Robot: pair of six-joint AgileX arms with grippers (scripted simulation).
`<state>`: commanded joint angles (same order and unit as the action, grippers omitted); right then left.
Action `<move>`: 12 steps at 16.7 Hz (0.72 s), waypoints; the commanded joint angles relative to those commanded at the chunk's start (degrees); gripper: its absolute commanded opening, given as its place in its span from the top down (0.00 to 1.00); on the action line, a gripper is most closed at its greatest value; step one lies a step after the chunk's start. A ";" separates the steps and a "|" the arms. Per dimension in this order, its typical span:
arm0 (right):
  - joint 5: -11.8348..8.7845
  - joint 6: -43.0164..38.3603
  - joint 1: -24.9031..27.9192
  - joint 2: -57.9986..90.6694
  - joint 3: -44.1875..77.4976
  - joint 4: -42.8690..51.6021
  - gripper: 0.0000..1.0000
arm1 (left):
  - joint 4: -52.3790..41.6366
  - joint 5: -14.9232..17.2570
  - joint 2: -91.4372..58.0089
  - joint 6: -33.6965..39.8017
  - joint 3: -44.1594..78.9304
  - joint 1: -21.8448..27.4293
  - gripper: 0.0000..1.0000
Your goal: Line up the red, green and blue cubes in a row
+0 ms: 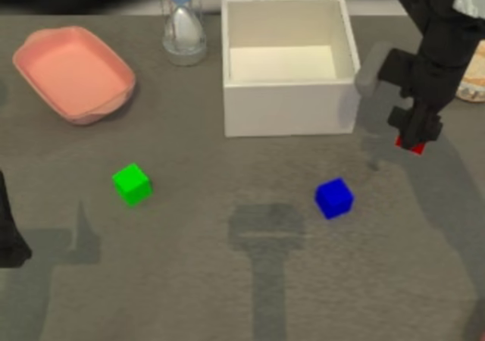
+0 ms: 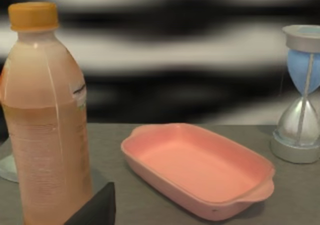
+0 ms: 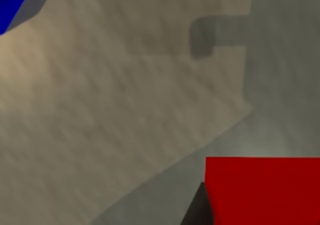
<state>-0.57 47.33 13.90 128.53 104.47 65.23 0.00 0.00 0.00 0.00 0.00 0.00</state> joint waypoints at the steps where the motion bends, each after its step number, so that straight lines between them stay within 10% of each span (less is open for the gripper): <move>1: 0.00 0.00 0.00 0.00 0.00 0.00 1.00 | 0.00 0.00 0.00 0.00 0.00 0.00 0.00; 6: 0.01 -0.85 3.60 2.96 3.99 2.39 1.00 | 0.00 0.00 0.00 0.00 0.00 0.00 0.00; 12: 0.04 -4.65 21.10 13.93 26.64 13.17 1.00 | 0.00 0.00 0.00 0.00 0.00 0.00 0.00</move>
<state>-0.53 42.69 35.00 142.46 131.11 78.40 0.00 0.00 0.00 0.00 0.00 0.00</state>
